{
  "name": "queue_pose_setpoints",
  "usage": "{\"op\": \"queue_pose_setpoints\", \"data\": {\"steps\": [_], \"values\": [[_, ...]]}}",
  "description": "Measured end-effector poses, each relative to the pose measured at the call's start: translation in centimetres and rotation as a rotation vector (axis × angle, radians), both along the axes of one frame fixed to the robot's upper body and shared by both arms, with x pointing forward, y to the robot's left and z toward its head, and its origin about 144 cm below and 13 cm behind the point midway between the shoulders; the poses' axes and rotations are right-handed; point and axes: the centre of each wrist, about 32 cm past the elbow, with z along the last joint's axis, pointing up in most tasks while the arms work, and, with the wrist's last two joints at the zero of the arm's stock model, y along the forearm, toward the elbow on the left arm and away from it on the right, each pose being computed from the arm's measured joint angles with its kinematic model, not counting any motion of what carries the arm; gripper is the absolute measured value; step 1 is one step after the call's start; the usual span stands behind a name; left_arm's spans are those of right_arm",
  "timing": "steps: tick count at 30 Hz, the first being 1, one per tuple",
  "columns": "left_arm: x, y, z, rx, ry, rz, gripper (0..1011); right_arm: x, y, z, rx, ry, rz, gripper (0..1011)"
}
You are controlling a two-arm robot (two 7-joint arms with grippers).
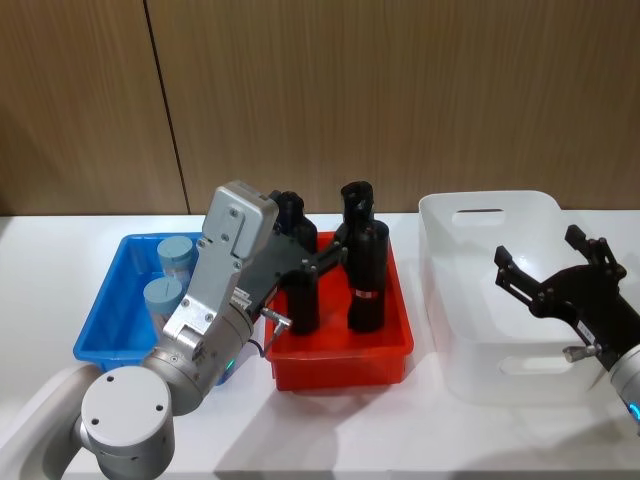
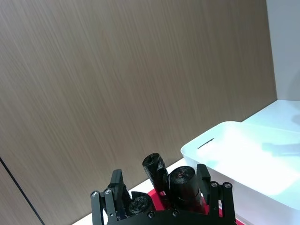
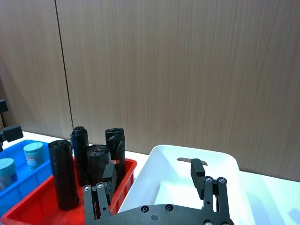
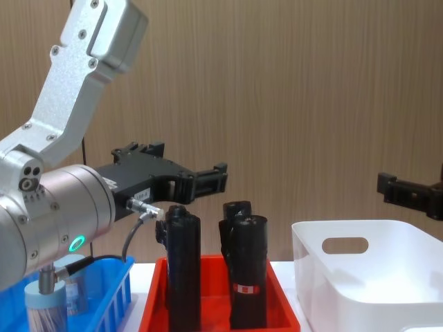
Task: Pick the cotton swabs from the blue box and place them into the white box.
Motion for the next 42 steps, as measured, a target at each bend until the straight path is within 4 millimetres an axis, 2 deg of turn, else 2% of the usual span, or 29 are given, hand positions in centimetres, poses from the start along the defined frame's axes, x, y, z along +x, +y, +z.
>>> {"op": "queue_pose_setpoints", "data": {"steps": [30,42], "values": [[-0.01,0.02,-0.01,0.0,0.0,0.0,1004,0.0,0.0,0.0,0.0,0.0,0.0,1002],[-0.53,0.77,0.0,0.017,0.018,0.005,1004,0.0,0.0,0.0,0.0,0.0,0.0,1002]]}}
